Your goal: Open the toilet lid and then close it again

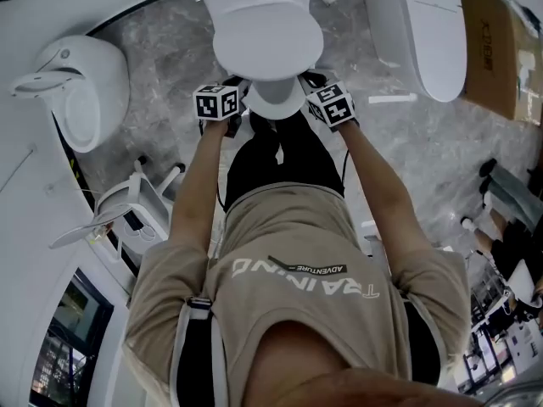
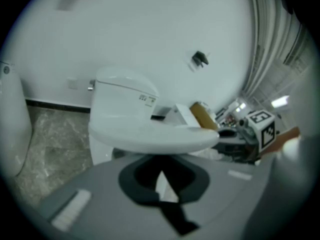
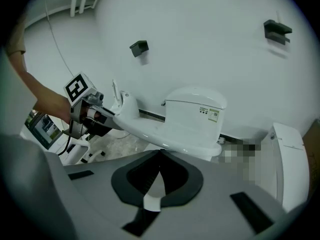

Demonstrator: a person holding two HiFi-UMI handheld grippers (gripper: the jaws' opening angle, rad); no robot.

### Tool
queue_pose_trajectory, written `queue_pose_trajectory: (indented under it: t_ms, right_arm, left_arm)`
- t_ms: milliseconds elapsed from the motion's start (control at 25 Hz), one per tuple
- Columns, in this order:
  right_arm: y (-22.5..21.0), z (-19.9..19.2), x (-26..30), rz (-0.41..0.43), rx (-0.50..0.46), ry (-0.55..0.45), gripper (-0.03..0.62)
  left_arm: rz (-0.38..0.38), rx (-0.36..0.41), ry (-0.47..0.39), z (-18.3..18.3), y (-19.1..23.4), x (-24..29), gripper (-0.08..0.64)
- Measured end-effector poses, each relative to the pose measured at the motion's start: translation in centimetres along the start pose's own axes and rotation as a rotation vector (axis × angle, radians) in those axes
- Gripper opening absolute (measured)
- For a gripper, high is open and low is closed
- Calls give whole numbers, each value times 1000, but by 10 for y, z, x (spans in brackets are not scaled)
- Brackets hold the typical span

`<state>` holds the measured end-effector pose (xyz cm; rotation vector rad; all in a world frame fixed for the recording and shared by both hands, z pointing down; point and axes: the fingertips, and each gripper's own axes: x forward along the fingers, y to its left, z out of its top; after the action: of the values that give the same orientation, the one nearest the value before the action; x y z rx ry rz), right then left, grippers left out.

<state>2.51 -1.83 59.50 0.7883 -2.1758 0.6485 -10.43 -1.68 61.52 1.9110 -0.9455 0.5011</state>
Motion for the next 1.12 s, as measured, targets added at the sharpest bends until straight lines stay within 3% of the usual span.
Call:
queue_pose_trajectory:
  t_ms: [280, 400, 600, 960, 1120]
  right_arm:
    - [-8, 11, -5, 98, 38, -15, 14]
    - [-13, 13, -10, 119, 9, -7, 14]
    - [-22, 31, -7, 147, 14, -30, 14]
    - [-35, 62, 0, 160, -4, -39, 14]
    - [-46, 78, -1, 131, -8, -42, 14]
  left_arm:
    - [92, -58, 33, 8, 5, -1, 3]
    - [117, -67, 44, 12, 2, 0, 3]
    - [174, -84, 12, 31, 5, -3, 3]
    - [189, -115, -15, 68, 13, -6, 3]
    - [181, -87, -19, 85, 14, -4, 3]
